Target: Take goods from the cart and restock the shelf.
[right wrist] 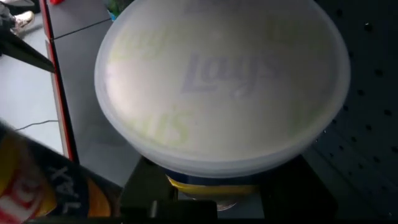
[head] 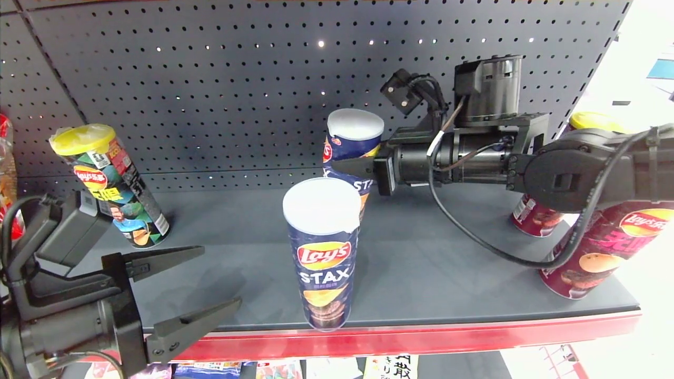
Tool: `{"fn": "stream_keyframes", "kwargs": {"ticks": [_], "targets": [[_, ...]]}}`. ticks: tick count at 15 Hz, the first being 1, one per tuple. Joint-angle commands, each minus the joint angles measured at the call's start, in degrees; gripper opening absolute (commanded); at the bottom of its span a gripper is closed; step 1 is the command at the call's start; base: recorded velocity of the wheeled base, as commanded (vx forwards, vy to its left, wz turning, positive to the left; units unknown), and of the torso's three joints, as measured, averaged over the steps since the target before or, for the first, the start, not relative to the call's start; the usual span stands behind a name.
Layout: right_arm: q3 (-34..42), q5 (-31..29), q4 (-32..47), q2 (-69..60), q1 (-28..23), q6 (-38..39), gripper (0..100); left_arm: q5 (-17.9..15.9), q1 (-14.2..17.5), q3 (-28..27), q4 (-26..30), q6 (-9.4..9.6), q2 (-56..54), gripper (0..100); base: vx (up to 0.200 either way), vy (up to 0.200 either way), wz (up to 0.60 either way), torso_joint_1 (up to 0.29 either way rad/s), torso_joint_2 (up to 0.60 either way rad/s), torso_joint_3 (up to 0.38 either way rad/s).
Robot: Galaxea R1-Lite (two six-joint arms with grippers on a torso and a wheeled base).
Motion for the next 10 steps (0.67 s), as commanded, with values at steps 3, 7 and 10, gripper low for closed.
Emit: {"fn": "stream_keyframes", "kwargs": {"ticks": [3, 7, 10], "targets": [[-0.4, 0.0, 0.0, 1.6, 0.0, -0.1, 0, -0.2, 0.0, -0.3, 0.0, -0.03, 0.9, 100, 0.000, 0.000, 0.00, 0.000, 0.00, 0.000], [-0.3, 0.1, 0.1, 1.2, 0.0, -0.3, 0, -0.4, 0.0, -0.7, -0.2, 0.06, 2.4, 100, 0.000, 0.000, 0.00, 0.000, 0.00, 0.000], [-0.3, 0.0, 0.4, 0.6, -0.4, -1.2, 0, -0.4, 0.0, -0.7, -0.3, -0.03, 2.9, 100, 0.000, 0.000, 0.00, 0.000, 0.00, 0.000]]}}
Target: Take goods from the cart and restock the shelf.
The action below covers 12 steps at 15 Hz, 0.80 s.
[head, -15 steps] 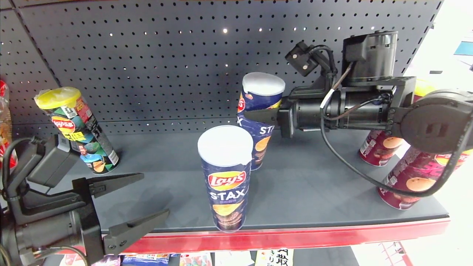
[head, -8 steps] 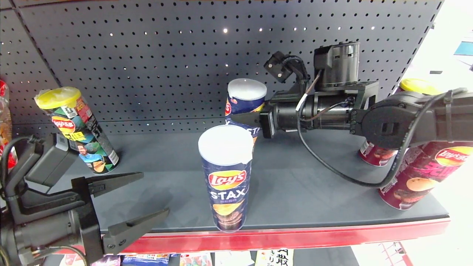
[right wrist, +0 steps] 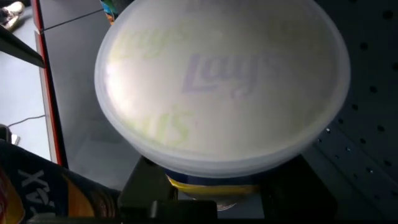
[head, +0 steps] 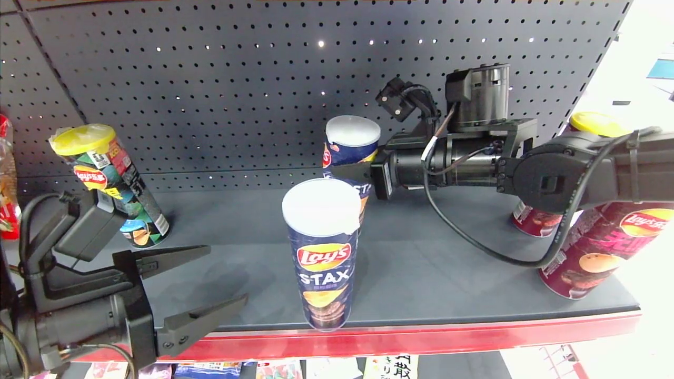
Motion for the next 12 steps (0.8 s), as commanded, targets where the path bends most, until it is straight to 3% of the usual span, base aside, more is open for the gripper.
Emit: {"fn": "stream_keyframes", "kwargs": {"ticks": [1, 10, 11, 12], "targets": [[0.3, 0.0, 0.9, -1.0, 0.0, -0.2, 0, 0.0, 0.0, 0.0, -0.1, -0.01, 1.0, 100, 0.000, 0.000, 0.00, 0.000, 0.00, 0.000], [2.9, -0.1, 1.7, -1.4, 0.1, -1.8, 0, -0.1, 0.0, -0.9, -0.1, -0.01, 2.7, 100, 0.000, 0.000, 0.00, 0.000, 0.00, 0.000], [3.2, -0.1, 1.6, -1.4, 0.1, -2.2, 100, -0.1, 0.0, -0.9, -0.1, -0.01, 3.0, 100, 0.000, 0.000, 0.00, 0.000, 0.00, 0.000], [3.3, -0.1, 1.6, -1.3, 0.1, -2.5, 100, -0.1, 0.0, -0.9, -0.1, -0.01, 3.1, 100, 0.000, 0.000, 0.00, 0.000, 0.00, 0.000]]}}
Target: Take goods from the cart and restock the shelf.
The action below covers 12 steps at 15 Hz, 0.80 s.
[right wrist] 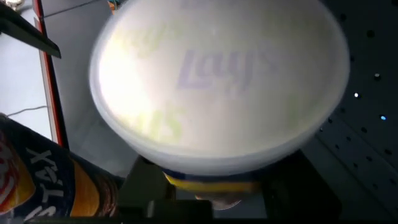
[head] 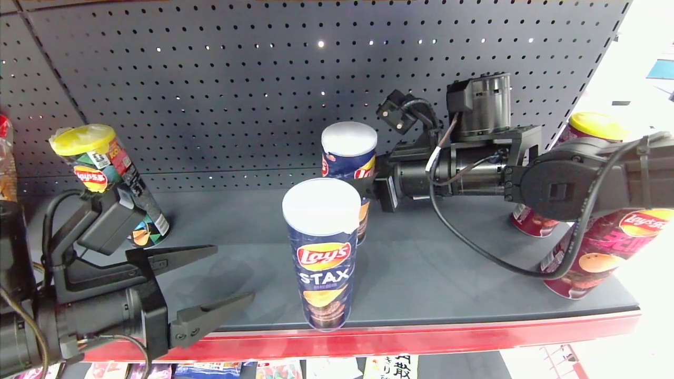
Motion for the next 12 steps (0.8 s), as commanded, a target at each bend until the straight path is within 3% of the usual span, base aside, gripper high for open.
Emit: {"fn": "stream_keyframes", "kwargs": {"ticks": [1, 8, 12], "targets": [[0.0, -0.1, -0.2, -0.1, 0.0, 0.0, 100, 0.0, 0.0, 0.0, 0.0, -0.01, 0.5, 100, 0.000, 0.000, 0.00, 0.000, 0.00, 0.000], [4.5, -0.7, -0.1, -5.4, -0.1, 0.3, 100, 0.0, 0.0, -0.9, -0.1, 0.26, 1.7, 100, 0.000, 0.000, 0.00, 0.000, 0.00, 0.000], [14.5, -1.9, -0.3, -13.8, -1.2, 0.4, 100, 0.0, -0.3, -2.8, -0.1, 0.52, 5.0, 100, 0.000, 0.000, 0.00, 0.000, 0.00, 0.000]]}}
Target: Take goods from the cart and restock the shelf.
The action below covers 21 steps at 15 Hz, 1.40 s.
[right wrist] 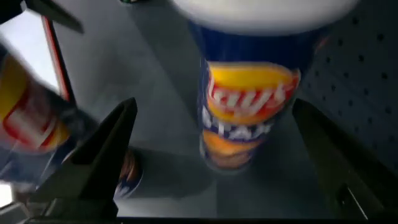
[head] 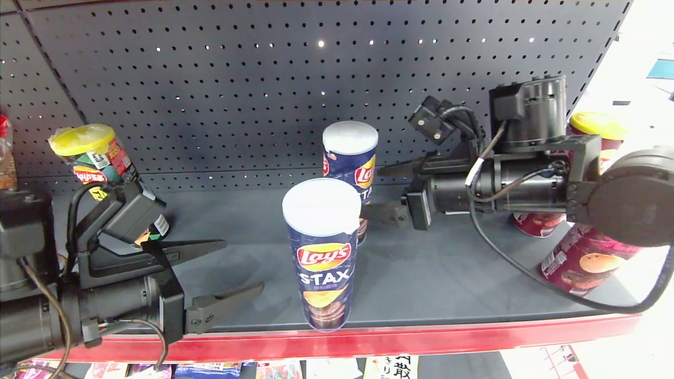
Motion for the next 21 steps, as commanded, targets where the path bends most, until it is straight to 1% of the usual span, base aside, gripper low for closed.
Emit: {"fn": "stream_keyframes", "kwargs": {"ticks": [1, 3, 6, 7, 8, 9, 12, 13, 15, 17, 19, 21], "targets": [[5.6, -0.2, -0.1, -7.0, -0.9, 0.2, 100, 0.0, -0.1, -0.4, 0.1, -0.03, 2.0, 100, 0.000, 0.000, 0.00, 0.000, 0.00, 0.000], [10.0, -0.5, -0.1, -11.0, -0.9, 0.2, 100, 0.2, -0.1, -0.6, 0.0, -0.03, 3.1, 100, 0.000, 0.000, 0.00, 0.000, 0.00, 0.000], [18.5, -1.2, -0.3, -17.4, -0.8, 0.2, 100, 0.3, -0.1, -0.5, 0.1, 0.06, 4.5, 100, 0.000, 0.000, 0.00, 0.000, 0.00, 0.000], [20.1, -1.2, -0.3, -18.9, -0.8, 0.2, 100, 0.4, -0.1, -0.5, 0.1, 0.15, 5.0, 100, 0.000, 0.000, 0.00, 0.000, 0.00, 0.000], [23.5, -1.1, -0.3, -22.5, -0.4, 0.1, 100, 0.7, -0.1, -1.0, -0.1, 1.12, 6.5, 100, 0.000, 0.000, 0.00, 0.000, 0.00, 0.000], [26.3, -0.6, -0.3, -25.7, -0.2, 0.0, 100, 0.9, 0.0, -1.4, -0.1, 2.70, 7.7, 100, 0.000, 0.000, 0.00, 0.000, 0.00, 0.000], [31.2, 0.0, -0.1, -33.8, 1.3, 0.2, 100, 0.6, -0.1, -1.7, -0.1, 6.92, 10.3, 100, 0.000, 0.000, 0.00, 0.000, 0.00, 0.000], [31.8, -0.1, 0.1, -35.0, 1.3, 0.2, 100, 0.6, -0.1, -2.0, -0.1, 7.62, 10.8, 100, 0.000, 0.000, 0.00, 0.000, 0.00, 0.000], [32.1, -0.6, 0.1, -36.6, 0.9, 0.4, 100, 0.6, -0.1, -2.4, 0.0, 8.15, 11.8, 100, 0.000, 0.000, 0.00, 0.000, 0.00, 0.000], [31.8, -0.6, 0.1, -37.7, 0.4, 1.5, 100, 0.6, -0.3, -2.9, -0.2, 9.73, 13.5, 100, 0.000, 0.000, 0.00, 0.000, 0.00, 0.000], [31.7, -0.6, 0.1, -37.9, -1.5, 1.7, 100, 0.5, -0.5, -3.8, -0.1, 10.43, 14.6, 100, 0.000, 0.000, 0.00, 0.000, 0.00, 0.000], [31.6, -0.6, 0.2, -38.1, -2.4, 1.7, 100, 0.5, -0.9, -4.5, -0.2, 10.61, 15.4, 100, 0.000, 0.000, 0.00, 0.000, 0.00, 0.000]]}}
